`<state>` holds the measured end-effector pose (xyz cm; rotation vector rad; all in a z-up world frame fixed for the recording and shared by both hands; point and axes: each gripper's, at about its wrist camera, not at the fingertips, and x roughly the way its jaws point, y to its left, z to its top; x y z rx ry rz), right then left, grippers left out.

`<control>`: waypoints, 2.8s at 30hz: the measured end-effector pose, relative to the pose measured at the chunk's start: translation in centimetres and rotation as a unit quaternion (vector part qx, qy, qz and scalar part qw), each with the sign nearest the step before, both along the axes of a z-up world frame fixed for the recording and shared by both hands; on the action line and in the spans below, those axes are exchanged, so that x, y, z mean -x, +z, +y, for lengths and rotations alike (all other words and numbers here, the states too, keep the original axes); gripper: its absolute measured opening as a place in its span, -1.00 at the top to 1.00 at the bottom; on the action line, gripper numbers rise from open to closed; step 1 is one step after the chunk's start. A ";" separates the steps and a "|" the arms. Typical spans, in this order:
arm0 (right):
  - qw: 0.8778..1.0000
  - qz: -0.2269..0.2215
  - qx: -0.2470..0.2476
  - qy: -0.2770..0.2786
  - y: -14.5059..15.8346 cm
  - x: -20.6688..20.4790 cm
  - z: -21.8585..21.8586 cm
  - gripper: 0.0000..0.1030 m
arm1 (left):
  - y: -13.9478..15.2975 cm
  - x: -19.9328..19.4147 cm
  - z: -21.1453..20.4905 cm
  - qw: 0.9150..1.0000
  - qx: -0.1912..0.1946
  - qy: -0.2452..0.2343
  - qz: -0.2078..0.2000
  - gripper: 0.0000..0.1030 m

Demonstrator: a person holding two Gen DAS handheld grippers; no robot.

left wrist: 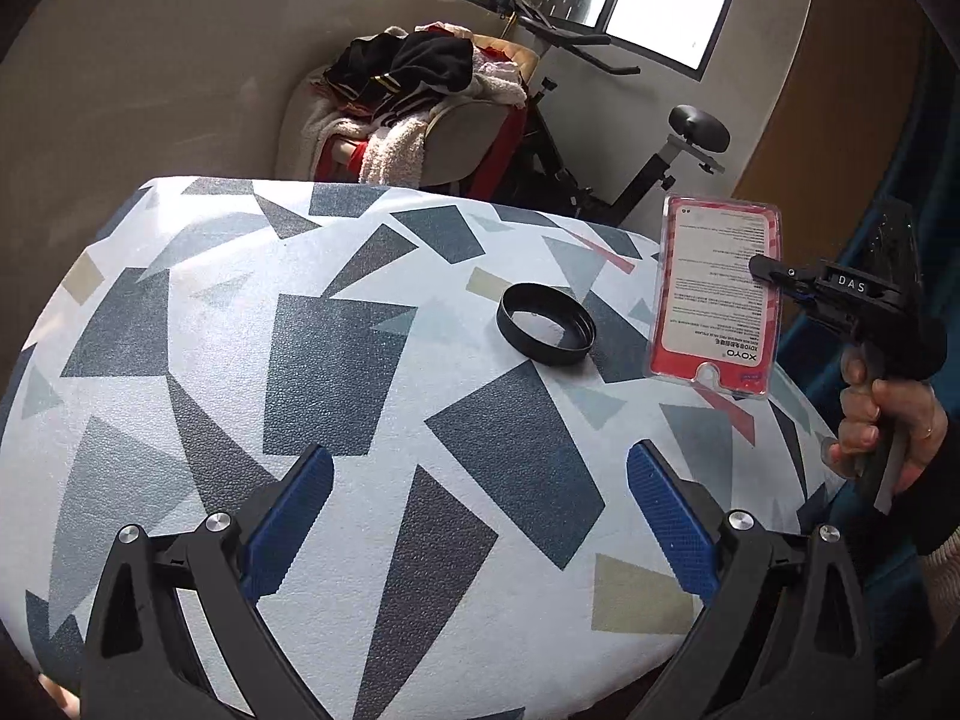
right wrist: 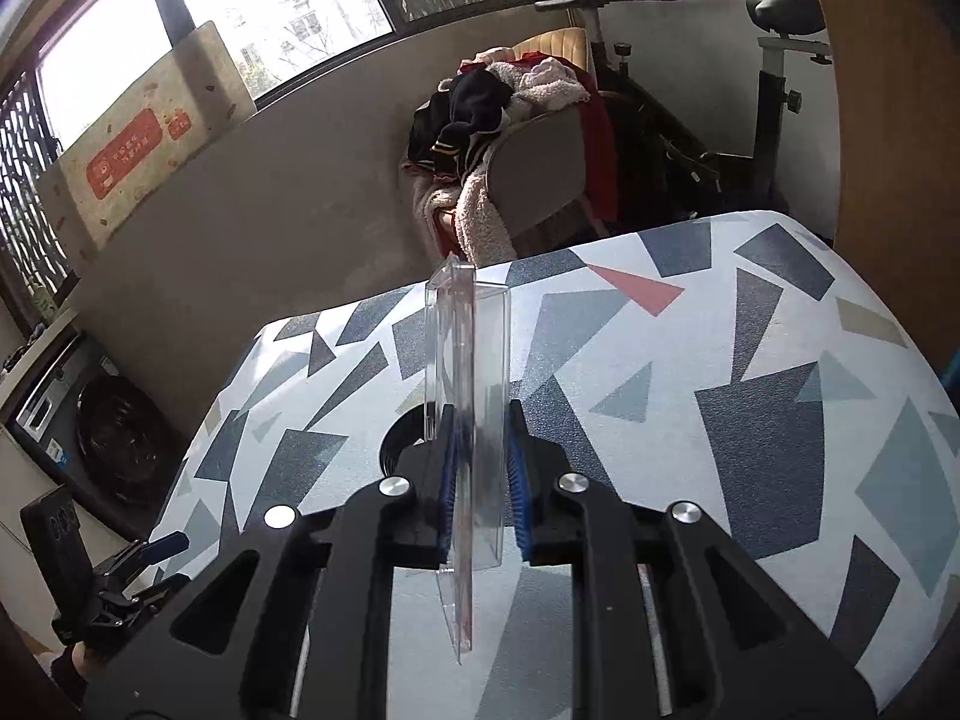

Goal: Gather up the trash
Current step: 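Grasp the black rubber ring with the left gripper while the right holds the package, then carry the black ring and plastic package to the brown bin and open both grippers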

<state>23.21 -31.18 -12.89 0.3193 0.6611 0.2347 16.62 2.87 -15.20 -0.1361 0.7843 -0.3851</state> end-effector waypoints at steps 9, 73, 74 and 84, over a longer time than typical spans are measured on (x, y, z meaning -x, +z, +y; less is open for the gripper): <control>0.999 -0.025 0.031 -0.023 -0.5 3.0 -2.9 0.64 | -2.8 -11.6 -5.5 0.996 0.029 -0.001 0.086 -0.11; 1.000 -0.005 0.001 -0.012 -2.5 18.3 2.9 0.64 | -5.5 16.6 -6.7 0.970 -0.175 -0.161 0.050 0.89; 1.000 -0.004 0.001 -0.012 -2.6 18.4 2.9 0.64 | -5.6 16.6 -6.8 0.970 -0.174 -0.162 0.053 0.89; 1.000 0.007 -0.005 -0.007 -3.4 19.1 3.0 0.64 | -5.1 17.6 -6.5 0.979 -0.123 -0.158 0.045 -0.01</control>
